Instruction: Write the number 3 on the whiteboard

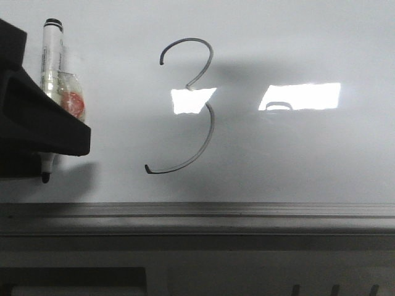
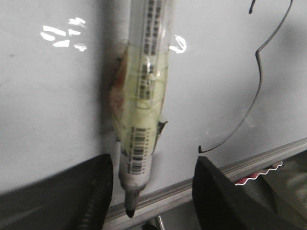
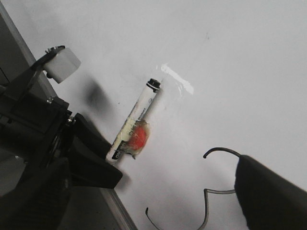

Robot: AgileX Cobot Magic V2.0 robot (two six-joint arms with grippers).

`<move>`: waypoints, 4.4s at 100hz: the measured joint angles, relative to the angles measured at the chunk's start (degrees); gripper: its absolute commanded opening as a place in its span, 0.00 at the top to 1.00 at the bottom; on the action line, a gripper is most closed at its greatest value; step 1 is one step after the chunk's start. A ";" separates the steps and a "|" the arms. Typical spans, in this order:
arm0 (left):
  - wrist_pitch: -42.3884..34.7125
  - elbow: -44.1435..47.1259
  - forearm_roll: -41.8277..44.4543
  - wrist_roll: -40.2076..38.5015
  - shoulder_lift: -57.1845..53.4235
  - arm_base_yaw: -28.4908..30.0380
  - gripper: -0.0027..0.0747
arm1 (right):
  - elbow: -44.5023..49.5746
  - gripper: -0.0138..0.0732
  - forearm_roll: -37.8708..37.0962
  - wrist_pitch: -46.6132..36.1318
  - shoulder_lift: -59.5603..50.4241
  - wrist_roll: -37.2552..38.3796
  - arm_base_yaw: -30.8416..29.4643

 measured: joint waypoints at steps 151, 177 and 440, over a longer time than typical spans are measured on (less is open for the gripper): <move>4.31 7.54 44.18 0.00 -46.48 0.38 0.99 | 37.71 0.90 -1.28 7.37 -63.58 2.66 -1.79; 4.29 7.54 44.18 0.00 -46.48 0.38 0.99 | 37.93 0.90 -0.05 12.30 -63.58 2.66 -1.79; 13.60 24.23 48.47 -9.02 -58.63 43.96 0.99 | 38.05 0.90 0.07 12.43 -63.58 2.66 -1.79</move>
